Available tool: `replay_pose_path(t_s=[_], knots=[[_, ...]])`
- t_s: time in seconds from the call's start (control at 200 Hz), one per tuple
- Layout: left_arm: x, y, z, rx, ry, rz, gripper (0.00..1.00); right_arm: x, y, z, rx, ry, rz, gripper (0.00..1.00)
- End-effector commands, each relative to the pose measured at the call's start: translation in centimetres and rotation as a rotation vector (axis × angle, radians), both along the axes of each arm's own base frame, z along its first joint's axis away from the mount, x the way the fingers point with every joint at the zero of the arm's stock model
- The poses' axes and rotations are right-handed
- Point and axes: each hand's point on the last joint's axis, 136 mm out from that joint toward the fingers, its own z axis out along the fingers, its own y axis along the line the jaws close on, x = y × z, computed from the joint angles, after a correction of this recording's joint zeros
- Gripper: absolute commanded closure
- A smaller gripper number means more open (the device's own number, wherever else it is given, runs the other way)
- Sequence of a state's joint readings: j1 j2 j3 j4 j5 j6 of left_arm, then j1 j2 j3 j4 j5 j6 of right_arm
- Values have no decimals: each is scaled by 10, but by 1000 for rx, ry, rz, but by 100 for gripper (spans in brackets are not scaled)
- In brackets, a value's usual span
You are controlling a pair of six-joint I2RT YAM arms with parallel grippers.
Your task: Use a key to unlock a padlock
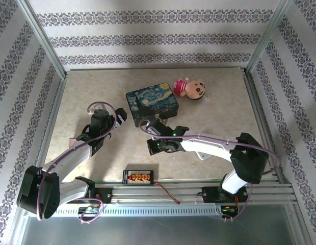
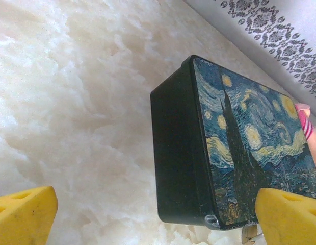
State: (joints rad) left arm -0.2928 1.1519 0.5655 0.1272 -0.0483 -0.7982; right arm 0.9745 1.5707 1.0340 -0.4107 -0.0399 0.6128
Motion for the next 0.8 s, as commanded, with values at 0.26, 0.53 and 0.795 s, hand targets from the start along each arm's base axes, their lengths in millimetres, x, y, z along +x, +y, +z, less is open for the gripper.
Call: replay_pose_path(t_s=[0.26,0.53,0.795], knots=[[4,-17,37,-32,-134,-131,1,25,-50,40,89,-111,-208,100],[4,-41,49,-124,-150,-240,1,39,-80,71,198,-192,-305,100],[10,-58,67,-221,-193,-307,1,55,-108,98,287,-284,-386,100]])
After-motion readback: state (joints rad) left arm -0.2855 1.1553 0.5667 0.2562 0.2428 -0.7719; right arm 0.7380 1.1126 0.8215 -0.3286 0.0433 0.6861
